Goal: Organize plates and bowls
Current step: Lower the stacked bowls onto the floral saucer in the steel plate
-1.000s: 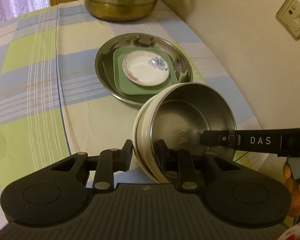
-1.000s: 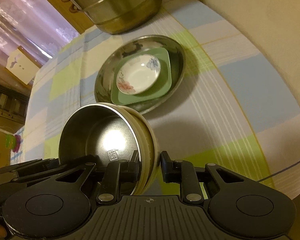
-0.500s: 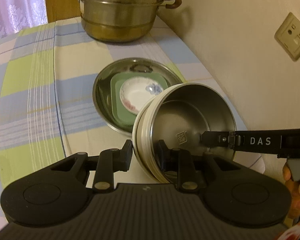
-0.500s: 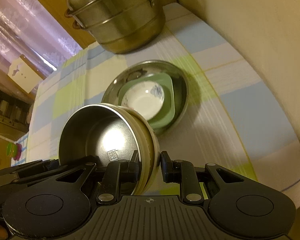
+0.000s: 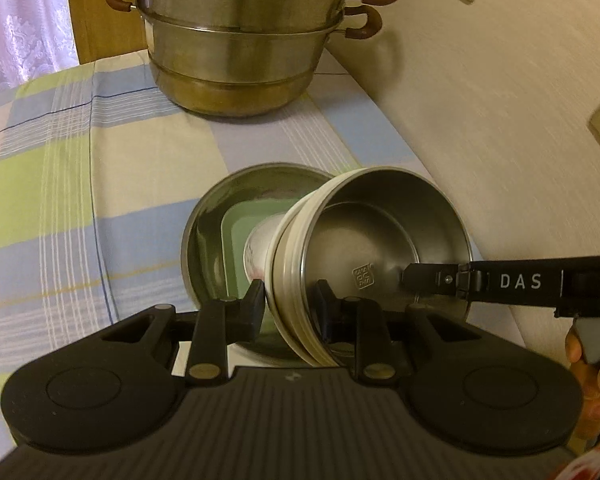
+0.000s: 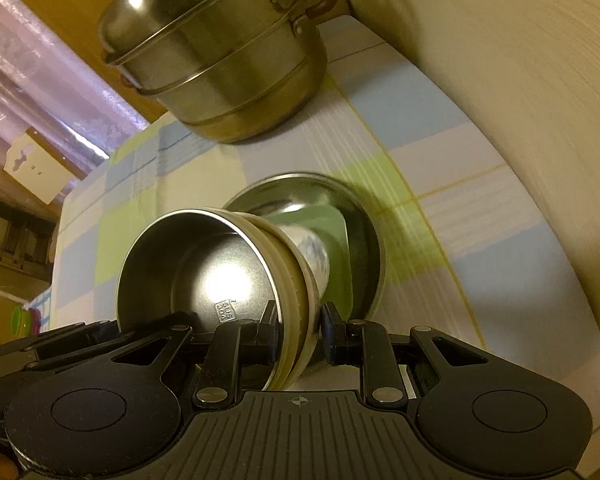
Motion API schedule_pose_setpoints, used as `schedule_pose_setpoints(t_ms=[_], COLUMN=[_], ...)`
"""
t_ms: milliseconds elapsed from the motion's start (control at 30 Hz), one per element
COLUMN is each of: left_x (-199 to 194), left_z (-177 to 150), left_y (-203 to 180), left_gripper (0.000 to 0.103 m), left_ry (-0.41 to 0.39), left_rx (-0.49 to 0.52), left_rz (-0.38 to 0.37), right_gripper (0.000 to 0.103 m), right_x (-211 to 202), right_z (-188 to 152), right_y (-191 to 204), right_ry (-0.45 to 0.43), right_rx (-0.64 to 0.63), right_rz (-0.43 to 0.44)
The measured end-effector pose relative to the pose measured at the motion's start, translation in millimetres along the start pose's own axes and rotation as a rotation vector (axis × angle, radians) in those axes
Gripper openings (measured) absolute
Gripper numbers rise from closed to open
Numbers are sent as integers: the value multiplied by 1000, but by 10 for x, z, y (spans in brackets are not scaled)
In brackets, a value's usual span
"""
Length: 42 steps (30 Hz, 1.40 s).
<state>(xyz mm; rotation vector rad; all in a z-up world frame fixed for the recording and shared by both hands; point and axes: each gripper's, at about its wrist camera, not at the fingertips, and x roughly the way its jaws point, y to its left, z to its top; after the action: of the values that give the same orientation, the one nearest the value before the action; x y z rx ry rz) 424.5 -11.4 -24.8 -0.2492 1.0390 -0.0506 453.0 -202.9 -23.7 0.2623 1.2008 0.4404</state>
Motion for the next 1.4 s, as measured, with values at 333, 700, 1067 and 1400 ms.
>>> schedule_pose_setpoints(t_ms=[333, 700, 1067, 1400], left_x=[400, 667, 772, 772], left_z=[328, 332, 332, 302], left_y=[182, 332, 354, 316], left_gripper=[23, 23, 23, 23], left_ry=[69, 129, 138, 105], left_rx=[-55, -83, -75, -46], left_rz=[-11, -12, -10, 6], right_gripper=[22, 22, 22, 22], right_x=[380, 703, 783, 811], right_z=[429, 493, 473, 418], right_y=[-24, -52, -99, -176], right_ry=[65, 129, 132, 117], right_rx=[10, 22, 40, 57], right_rz=[-35, -54, -53, -26])
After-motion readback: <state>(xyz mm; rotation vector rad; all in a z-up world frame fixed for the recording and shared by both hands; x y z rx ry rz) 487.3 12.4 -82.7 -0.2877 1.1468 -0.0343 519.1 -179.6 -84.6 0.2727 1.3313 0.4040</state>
